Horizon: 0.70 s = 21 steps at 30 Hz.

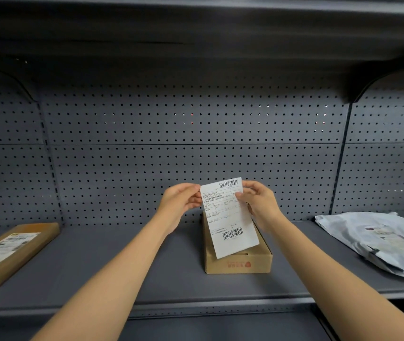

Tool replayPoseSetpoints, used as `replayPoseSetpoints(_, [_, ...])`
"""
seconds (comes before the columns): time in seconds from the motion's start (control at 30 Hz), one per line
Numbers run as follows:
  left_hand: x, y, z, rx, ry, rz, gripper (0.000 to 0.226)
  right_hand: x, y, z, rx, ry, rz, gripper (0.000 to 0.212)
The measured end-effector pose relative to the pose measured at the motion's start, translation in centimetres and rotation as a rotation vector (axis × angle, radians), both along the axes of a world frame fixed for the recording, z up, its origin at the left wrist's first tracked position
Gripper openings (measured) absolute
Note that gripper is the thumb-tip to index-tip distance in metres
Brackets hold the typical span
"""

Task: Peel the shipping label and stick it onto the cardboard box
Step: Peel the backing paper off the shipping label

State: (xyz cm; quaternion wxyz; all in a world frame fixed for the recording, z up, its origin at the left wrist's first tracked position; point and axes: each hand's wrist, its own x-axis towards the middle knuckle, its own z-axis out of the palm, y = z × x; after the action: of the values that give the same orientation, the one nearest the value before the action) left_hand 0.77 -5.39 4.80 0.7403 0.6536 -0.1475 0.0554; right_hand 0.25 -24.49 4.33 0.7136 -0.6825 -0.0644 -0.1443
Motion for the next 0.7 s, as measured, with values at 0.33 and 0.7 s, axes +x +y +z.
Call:
replayPoseSetpoints(0.33, [-0.3,0.3,-0.1,0.011,0.034,0.014,0.016,-0.2,0.1,-0.1,-0.017,0.019,-0.013,0.017])
replayPoseSetpoints(0.7, [-0.3,-1.2,0.0,-0.032,0.017,-0.016,0.017,-1.9,2.3,0.1,-0.434,-0.218,-0.307,0.016])
